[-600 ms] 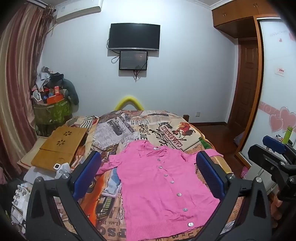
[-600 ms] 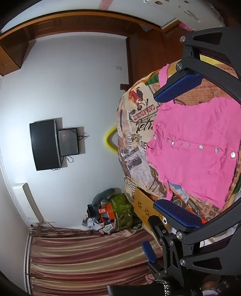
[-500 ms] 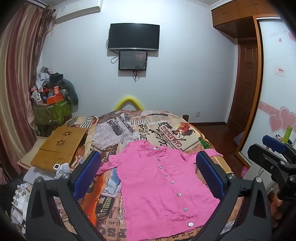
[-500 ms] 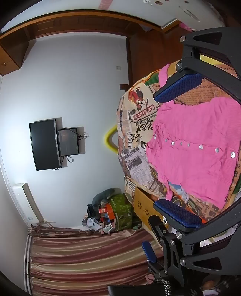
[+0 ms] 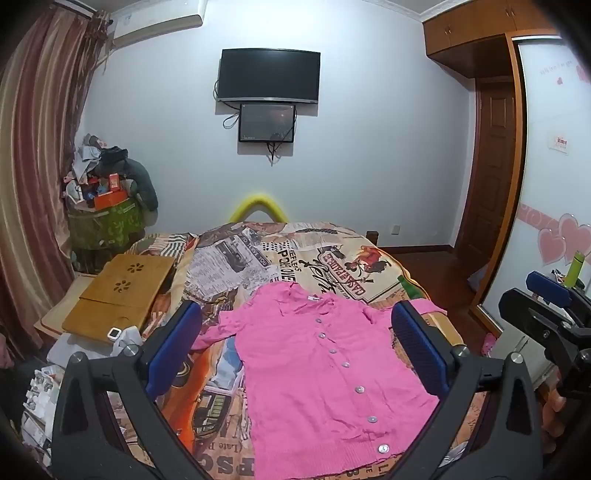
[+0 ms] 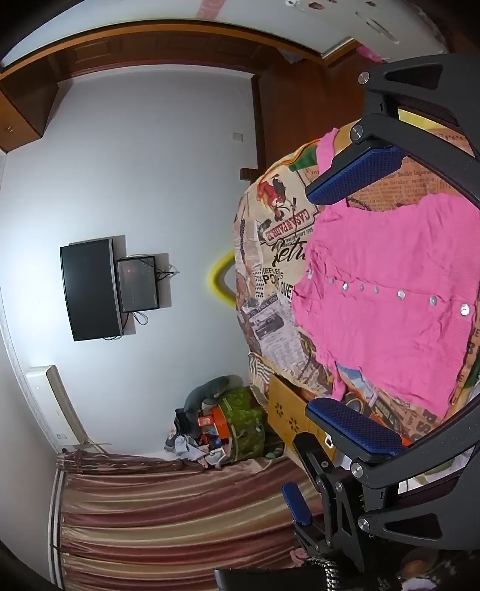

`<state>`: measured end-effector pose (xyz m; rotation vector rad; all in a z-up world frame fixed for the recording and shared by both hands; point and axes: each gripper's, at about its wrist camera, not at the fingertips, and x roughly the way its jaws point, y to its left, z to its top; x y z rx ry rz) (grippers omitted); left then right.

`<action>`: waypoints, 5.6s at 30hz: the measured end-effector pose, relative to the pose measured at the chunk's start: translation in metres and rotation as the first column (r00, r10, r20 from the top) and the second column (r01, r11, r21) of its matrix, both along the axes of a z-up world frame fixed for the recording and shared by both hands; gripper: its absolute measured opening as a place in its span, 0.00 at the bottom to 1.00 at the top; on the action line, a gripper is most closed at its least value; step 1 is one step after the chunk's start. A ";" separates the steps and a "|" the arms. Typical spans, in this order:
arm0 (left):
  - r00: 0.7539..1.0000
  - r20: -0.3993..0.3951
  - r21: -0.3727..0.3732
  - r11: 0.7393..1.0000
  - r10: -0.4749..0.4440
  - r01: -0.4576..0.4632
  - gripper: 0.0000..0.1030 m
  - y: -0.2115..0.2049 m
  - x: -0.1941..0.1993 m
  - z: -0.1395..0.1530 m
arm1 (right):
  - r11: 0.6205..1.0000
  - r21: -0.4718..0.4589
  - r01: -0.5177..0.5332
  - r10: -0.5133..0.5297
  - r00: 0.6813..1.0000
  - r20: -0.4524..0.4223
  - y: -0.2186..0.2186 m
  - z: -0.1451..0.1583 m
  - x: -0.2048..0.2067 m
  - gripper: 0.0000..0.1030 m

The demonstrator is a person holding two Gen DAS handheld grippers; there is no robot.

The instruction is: Fold small clothes

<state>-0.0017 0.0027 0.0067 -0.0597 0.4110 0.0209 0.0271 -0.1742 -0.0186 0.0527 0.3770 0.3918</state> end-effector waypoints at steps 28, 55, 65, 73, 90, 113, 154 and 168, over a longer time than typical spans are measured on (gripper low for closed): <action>1.000 -0.002 -0.004 1.000 -0.002 0.002 1.00 -0.001 0.004 -0.006 | 1.000 0.005 0.001 -0.001 1.000 -0.007 -0.004 -0.001 0.001 1.00; 1.000 0.002 -0.007 1.000 0.000 0.000 1.00 0.004 0.006 -0.008 | 1.000 0.003 -0.007 0.007 1.000 -0.005 -0.003 -0.003 0.001 1.00; 1.000 0.003 -0.009 1.000 0.003 -0.003 1.00 0.005 0.005 -0.008 | 1.000 0.002 -0.007 0.007 1.000 -0.006 -0.003 -0.003 0.001 1.00; 1.000 -0.002 -0.008 1.000 -0.003 0.003 1.00 0.009 0.010 -0.011 | 0.999 0.003 -0.042 0.042 0.999 -0.030 0.001 -0.010 0.010 1.00; 0.971 -0.132 0.048 0.980 0.197 -0.192 1.00 0.088 0.106 -0.063 | 0.996 -0.007 0.087 -0.087 0.984 -0.154 -0.050 -0.049 0.100 1.00; 0.669 -0.658 -0.034 0.875 0.345 -0.484 0.82 0.291 0.269 -0.261 | 0.937 -0.248 0.246 -0.318 0.895 -0.313 -0.112 -0.134 0.254 1.00; 0.898 -0.358 -0.016 0.959 0.258 -0.282 0.08 0.213 0.322 -0.126 | 0.941 -0.254 0.221 -0.302 0.889 -0.345 -0.104 -0.157 0.263 1.00; 0.910 -0.403 -0.006 0.994 -0.101 0.108 0.08 0.021 0.393 -0.148 | 0.945 -0.207 0.252 -0.312 0.884 -0.349 -0.132 -0.158 0.255 1.00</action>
